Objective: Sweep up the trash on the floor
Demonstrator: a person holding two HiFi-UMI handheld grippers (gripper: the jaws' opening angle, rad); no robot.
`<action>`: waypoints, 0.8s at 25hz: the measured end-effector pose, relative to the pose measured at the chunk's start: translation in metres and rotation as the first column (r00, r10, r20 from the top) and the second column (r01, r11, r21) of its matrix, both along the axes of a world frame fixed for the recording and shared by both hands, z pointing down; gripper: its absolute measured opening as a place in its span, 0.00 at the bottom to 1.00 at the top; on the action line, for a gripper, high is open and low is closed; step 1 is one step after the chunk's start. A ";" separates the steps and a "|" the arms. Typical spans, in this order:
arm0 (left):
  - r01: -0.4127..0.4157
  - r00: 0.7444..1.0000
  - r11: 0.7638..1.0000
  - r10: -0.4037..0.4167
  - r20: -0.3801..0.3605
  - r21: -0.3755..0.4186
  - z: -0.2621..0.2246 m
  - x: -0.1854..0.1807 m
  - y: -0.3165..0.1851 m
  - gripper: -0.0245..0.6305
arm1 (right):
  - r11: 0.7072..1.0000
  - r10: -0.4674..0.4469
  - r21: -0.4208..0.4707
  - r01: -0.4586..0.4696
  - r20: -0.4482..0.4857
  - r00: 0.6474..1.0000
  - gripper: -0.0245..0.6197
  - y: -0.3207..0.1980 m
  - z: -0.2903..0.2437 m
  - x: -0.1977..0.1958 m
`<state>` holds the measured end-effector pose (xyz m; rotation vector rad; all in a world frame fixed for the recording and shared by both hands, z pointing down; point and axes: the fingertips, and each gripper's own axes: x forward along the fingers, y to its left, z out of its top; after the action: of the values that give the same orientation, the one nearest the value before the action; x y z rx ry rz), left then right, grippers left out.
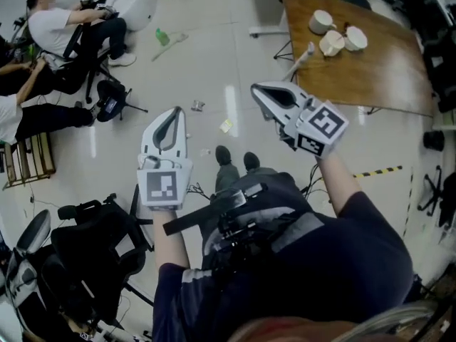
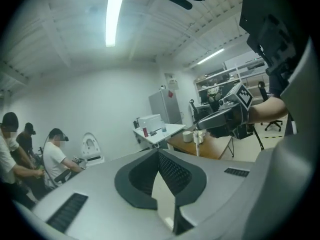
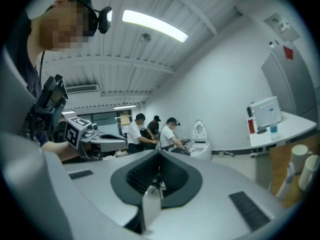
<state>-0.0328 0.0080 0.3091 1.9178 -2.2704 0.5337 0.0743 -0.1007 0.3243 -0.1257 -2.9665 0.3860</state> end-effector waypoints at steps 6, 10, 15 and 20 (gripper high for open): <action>-0.166 0.984 0.985 0.168 -0.054 0.041 0.008 -0.016 -0.057 0.04 | 0.970 0.238 0.070 -0.233 -0.069 0.969 0.21 -0.056 0.004 0.009; -0.262 0.958 0.962 0.269 -0.095 0.079 0.018 -0.034 -0.083 0.04 | 0.910 0.400 0.169 -0.378 -0.124 0.908 0.23 -0.084 0.005 0.018; -0.373 0.916 0.923 0.382 -0.125 0.090 0.035 -0.036 -0.114 0.04 | 0.793 0.593 0.278 -0.542 -0.151 0.791 0.37 -0.115 0.007 0.044; -0.465 0.873 0.884 0.467 -0.138 0.050 0.044 -0.025 -0.140 0.04 | 0.664 0.743 0.316 -0.677 -0.184 0.643 0.40 -0.166 0.023 0.090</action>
<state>-0.0573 -0.1315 0.3528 2.4350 -1.7199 0.4012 0.1640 -0.2667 0.3472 1.0800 -2.5835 0.1210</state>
